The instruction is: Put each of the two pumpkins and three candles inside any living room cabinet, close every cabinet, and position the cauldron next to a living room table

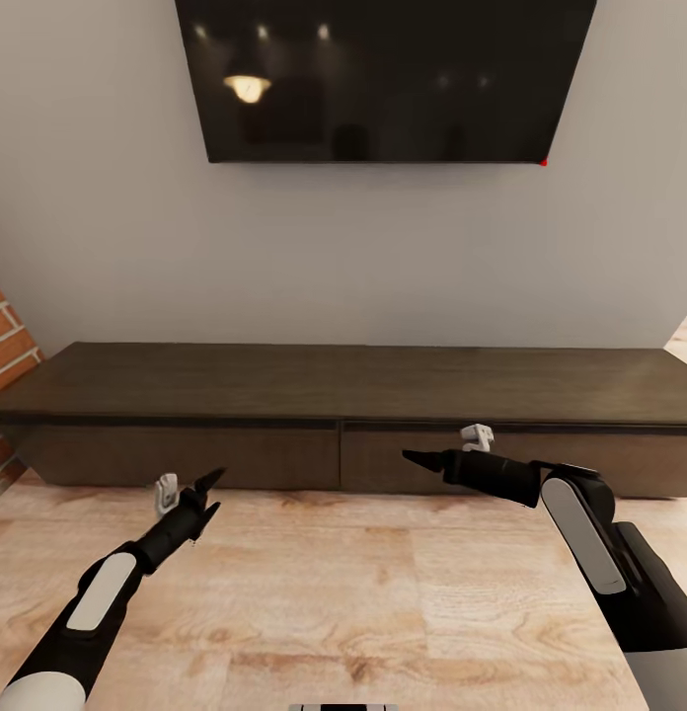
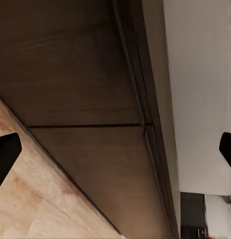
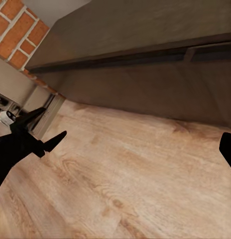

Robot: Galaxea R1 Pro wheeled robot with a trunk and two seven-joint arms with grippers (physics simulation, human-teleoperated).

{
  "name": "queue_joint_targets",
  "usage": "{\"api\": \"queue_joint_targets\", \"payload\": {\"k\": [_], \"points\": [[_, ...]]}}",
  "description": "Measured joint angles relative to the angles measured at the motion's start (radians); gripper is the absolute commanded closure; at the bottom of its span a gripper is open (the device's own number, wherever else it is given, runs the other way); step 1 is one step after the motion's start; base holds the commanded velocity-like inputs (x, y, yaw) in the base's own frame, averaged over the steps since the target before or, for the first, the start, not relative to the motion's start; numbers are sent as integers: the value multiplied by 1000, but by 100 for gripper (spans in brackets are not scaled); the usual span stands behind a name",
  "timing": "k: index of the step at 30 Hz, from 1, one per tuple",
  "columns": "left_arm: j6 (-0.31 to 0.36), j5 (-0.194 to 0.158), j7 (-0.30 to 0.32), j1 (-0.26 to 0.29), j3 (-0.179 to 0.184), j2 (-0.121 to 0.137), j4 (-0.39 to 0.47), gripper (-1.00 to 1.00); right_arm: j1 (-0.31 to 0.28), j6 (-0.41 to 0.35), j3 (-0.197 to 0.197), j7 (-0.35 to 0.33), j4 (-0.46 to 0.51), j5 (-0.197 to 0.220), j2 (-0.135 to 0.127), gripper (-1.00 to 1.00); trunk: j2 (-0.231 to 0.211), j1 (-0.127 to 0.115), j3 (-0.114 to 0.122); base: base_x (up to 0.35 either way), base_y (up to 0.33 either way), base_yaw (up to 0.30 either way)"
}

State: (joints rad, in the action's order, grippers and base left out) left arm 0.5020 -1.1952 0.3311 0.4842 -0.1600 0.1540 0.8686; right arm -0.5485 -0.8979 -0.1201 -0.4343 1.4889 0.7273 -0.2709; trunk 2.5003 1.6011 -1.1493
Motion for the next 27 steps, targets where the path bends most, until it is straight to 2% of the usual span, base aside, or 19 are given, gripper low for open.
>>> {"api": "queue_joint_targets", "payload": {"k": [2, 7, 15, 27], "points": [[-2, 0, 35, 1, 0, -2, 0, -100, 0, 0, 1, 0, -1, 0, 0, -100, 0, 0, 0, 72, 0, 0], [-3, -1, 56, 1, -1, -5, -1, -100, 0, 1, 2, 0, -1, 0, 0, -100, 0, 0, 0, 120, 0, 0], [-4, -2, 59, 1, -3, -6, -22, -100, 0, 2, 2, -4, -1, 1, 1, -100, 0, 0, 0, 91, 5, 0], [-37, -3, 53, 1, -6, -8, -23, -100, 0, 1, 4, -72, -16, 0, 0, -100, 0, 0, 0, 79, 52, 0]]}}
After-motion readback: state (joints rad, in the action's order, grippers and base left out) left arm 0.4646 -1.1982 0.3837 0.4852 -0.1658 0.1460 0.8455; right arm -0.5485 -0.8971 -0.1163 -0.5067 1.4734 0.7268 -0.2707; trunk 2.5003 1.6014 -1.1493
